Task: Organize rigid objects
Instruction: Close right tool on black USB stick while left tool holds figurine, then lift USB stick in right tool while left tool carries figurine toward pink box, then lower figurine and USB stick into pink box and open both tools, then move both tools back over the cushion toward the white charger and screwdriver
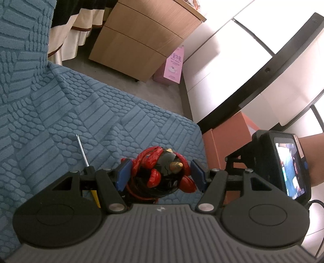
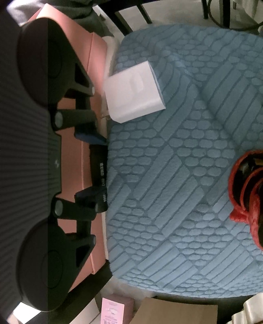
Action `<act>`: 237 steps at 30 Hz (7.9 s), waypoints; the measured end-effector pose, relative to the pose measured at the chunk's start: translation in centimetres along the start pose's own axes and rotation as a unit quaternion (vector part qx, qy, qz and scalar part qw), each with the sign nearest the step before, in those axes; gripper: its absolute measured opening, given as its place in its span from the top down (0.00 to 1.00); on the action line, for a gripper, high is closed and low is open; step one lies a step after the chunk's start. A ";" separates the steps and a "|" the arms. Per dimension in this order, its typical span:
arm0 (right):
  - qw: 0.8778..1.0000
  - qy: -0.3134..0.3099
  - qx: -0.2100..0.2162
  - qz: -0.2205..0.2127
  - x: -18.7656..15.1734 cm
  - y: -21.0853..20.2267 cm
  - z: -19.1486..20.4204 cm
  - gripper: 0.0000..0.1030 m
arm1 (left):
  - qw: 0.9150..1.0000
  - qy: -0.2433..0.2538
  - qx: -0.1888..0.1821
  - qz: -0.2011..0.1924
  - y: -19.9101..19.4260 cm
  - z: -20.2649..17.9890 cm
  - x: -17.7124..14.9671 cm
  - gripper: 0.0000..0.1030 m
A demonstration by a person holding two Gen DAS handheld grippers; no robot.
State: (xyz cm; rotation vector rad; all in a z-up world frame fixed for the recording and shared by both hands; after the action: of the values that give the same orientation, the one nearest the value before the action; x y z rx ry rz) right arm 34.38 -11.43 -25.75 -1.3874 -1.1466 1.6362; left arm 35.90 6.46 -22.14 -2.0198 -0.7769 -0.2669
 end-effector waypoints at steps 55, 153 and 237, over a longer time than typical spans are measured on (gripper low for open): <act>0.996 0.028 0.032 0.083 3.3 4.0 -6.6 0.03 | 1.000 -0.013 0.004 0.001 0.0 0.6 0.2 0.33; 0.649 0.635 -0.062 -0.413 -23.1 -15.7 3.6 0.18 | 0.994 0.110 -0.008 -0.010 -8.4 -23.8 1.0 0.33; 0.578 0.662 -0.105 -0.464 -18.2 -18.9 20.4 0.00 | 0.984 0.162 0.018 -0.066 -22.2 -19.9 -9.4 0.33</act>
State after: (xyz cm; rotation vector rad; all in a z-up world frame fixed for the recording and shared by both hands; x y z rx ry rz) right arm 17.06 -24.85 -0.74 -1.2293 -0.7485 -0.4333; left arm 17.10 -5.69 -0.29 -1.8323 -0.7030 -0.6366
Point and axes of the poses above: each gripper's, at about its wrist camera, not at the fingertips, and y roughly the way its jaws point, z to its left, x to its top, the point moved 4 cm from there along y, roughly the way its jaws point, and after that the axes turned 2 degrees about x, right-handed, at the moved point
